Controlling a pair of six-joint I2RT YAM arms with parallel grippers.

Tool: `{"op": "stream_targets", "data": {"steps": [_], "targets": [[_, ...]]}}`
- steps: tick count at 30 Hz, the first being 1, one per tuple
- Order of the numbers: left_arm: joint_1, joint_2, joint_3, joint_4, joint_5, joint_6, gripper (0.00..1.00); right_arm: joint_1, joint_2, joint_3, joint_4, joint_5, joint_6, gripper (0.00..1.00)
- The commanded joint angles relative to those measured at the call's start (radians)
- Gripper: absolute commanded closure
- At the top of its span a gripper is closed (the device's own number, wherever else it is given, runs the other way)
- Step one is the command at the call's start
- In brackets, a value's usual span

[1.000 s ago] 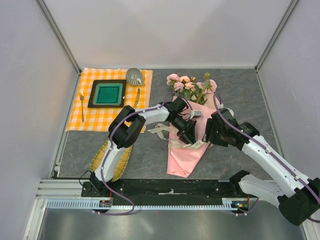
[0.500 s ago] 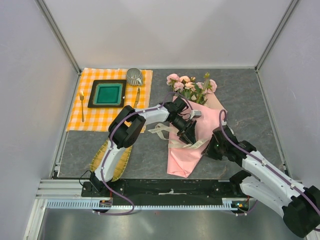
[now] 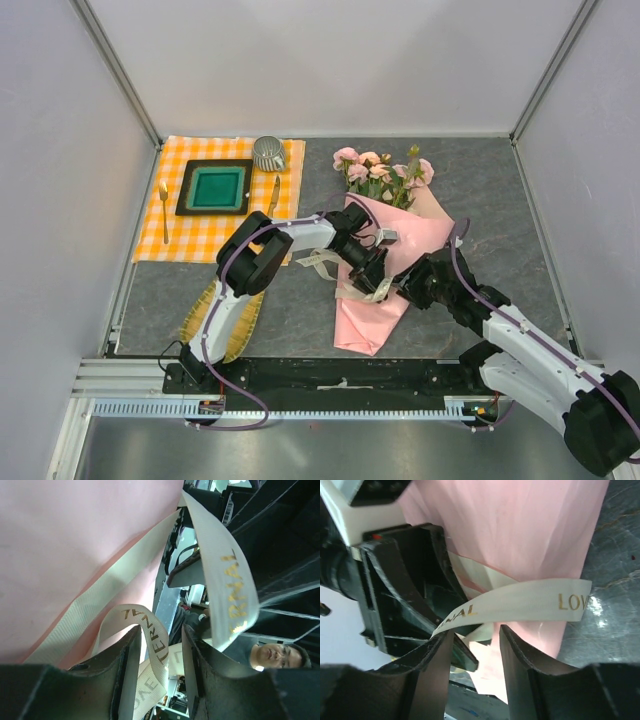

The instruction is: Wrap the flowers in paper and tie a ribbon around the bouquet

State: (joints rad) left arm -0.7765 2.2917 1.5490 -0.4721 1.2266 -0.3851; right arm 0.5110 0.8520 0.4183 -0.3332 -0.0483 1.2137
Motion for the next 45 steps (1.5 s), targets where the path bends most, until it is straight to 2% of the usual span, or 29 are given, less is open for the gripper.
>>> {"op": "stream_targets", "data": {"steps": [1, 4, 6, 7, 10, 14, 16, 17, 18, 21, 25, 28, 29, 32, 39, 42, 45], "targets": [[-0.006, -0.060, -0.017, 0.043, 0.040, -0.006, 0.55, -0.006, -0.016, -0.010, 0.094, -0.001, 0.092, 0.49], [-0.006, -0.067, -0.020, 0.067, 0.050, -0.023, 0.55, -0.015, -0.007, -0.007, 0.082, -0.024, 0.112, 0.48], [-0.006, -0.072, -0.020, 0.082, 0.047, -0.029, 0.60, -0.014, 0.007, 0.007, 0.025, -0.012, 0.107, 0.61], [-0.006, -0.078, -0.021, 0.087, 0.050, -0.034, 0.62, -0.012, 0.001, 0.008, -0.004, 0.001, 0.103, 0.63], [-0.004, -0.090, -0.030, 0.115, 0.069, -0.043, 0.61, -0.020, -0.027, 0.005, -0.021, 0.005, 0.083, 0.62], [-0.004, -0.084, -0.032, 0.118, 0.093, -0.046, 0.60, -0.023, -0.015, 0.004, -0.023, -0.031, 0.073, 0.54], [-0.007, -0.083, -0.032, 0.122, 0.097, -0.049, 0.60, -0.022, -0.013, 0.004, -0.029, -0.041, 0.083, 0.55], [-0.009, -0.084, -0.032, 0.125, 0.097, -0.049, 0.60, -0.022, -0.019, 0.004, -0.033, -0.042, 0.092, 0.64], [-0.007, -0.087, -0.032, 0.127, 0.097, -0.052, 0.60, -0.022, -0.022, 0.004, -0.043, -0.039, 0.101, 0.68], [-0.009, -0.090, -0.033, 0.139, 0.103, -0.060, 0.59, -0.023, -0.031, 0.008, -0.040, -0.027, 0.102, 0.70], [-0.009, -0.089, -0.036, 0.148, 0.106, -0.067, 0.59, -0.023, -0.015, 0.002, -0.008, -0.045, 0.107, 0.67], [-0.009, -0.092, -0.043, 0.153, 0.111, -0.070, 0.59, -0.023, -0.010, 0.002, 0.008, -0.059, 0.109, 0.61], [-0.010, -0.092, -0.044, 0.156, 0.109, -0.072, 0.59, -0.025, -0.010, 0.001, 0.006, -0.059, 0.110, 0.56], [-0.010, -0.095, -0.050, 0.179, 0.114, -0.089, 0.59, -0.025, -0.004, -0.019, 0.045, -0.077, 0.124, 0.52], [-0.012, -0.101, -0.062, 0.236, 0.122, -0.136, 0.58, -0.025, 0.041, -0.052, 0.149, -0.140, 0.190, 0.56], [-0.012, -0.110, -0.079, 0.274, 0.119, -0.162, 0.57, -0.025, 0.053, -0.056, 0.170, -0.153, 0.220, 0.66], [-0.013, -0.112, -0.084, 0.302, 0.117, -0.185, 0.56, -0.025, 0.053, -0.076, 0.200, -0.157, 0.265, 0.85]]}}
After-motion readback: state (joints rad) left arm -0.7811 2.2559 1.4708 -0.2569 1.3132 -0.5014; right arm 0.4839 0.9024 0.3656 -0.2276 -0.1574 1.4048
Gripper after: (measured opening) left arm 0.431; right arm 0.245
